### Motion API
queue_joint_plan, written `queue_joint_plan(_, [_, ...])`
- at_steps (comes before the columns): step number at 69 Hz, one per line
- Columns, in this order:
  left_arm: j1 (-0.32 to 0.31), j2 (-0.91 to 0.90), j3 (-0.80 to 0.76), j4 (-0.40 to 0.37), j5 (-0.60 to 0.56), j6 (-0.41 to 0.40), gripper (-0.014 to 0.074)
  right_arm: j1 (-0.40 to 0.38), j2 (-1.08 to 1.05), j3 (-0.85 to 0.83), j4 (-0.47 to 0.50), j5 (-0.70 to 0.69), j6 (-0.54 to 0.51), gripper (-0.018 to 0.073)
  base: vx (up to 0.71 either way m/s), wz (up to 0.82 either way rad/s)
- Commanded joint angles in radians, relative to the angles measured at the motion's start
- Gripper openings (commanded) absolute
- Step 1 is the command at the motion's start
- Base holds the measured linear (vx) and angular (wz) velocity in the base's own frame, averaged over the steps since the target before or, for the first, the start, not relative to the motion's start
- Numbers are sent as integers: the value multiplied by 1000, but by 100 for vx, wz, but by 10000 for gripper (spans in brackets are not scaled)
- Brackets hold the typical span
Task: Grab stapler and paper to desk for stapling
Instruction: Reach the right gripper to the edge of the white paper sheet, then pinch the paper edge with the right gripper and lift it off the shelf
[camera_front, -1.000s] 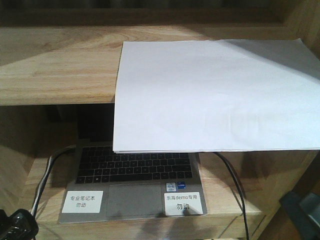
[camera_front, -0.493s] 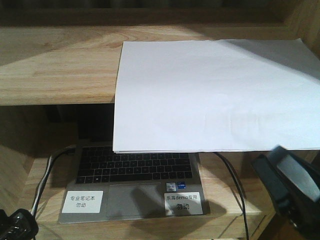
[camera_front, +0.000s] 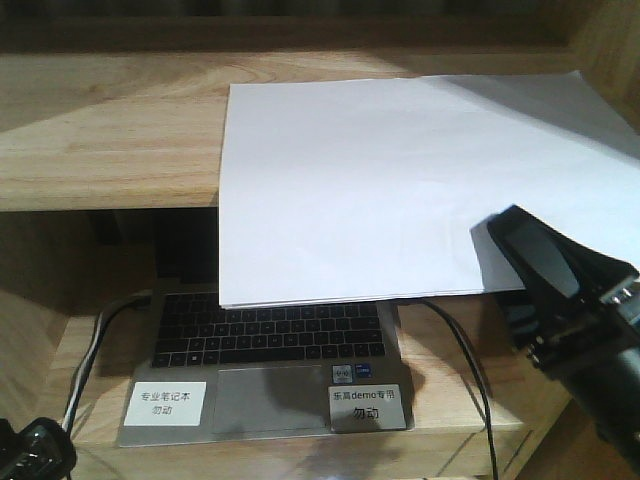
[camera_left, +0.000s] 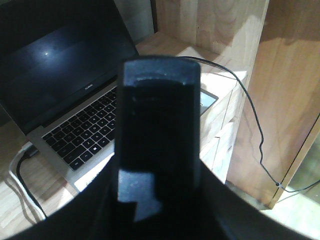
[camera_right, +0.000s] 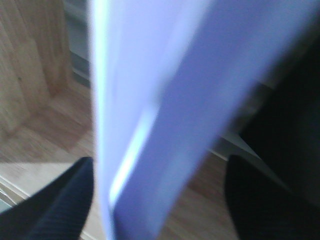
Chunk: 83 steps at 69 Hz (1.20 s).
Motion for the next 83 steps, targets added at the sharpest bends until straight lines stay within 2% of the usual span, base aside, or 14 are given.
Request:
queue_joint_plan(1, [-2, 13, -32, -37, -111, 2, -6, 2, 35, -46, 2, -156, -12, 421, 0, 0])
queue_joint_plan(13, [-2, 13, -32, -37, -111, 2, -6, 2, 51, -65, 3, -169, -6, 182, 0, 0])
queue_joint_plan(21, [-2, 13, -32, -37, -111, 2, -6, 2, 50, -65, 3, -175, -6, -18, 0, 0])
queue_joint_plan(38, [-2, 13, -32, -37, -111, 2, -6, 2, -25, -61, -35, -177, -15, -8, 0, 0])
queue_joint_plan(50, [-2, 13, -32, -37, -111, 2, -6, 2, -131, -61, -84, -101, -64, -3, 0, 0])
queue_joint_plan(63, [-2, 13, -32, -37, -111, 2, -6, 2, -259, -51, -129, 6, -68, -4, 0, 0])
queue_joint_plan(72, [-2, 13, -32, -37, -111, 2, -6, 2, -345, 7, -102, 46, -121, -4, 0, 0])
queue_joint_plan(83, [-2, 13, -32, -37, -111, 2, -6, 2, -441, 87, -73, 47, -125, -4, 0, 0])
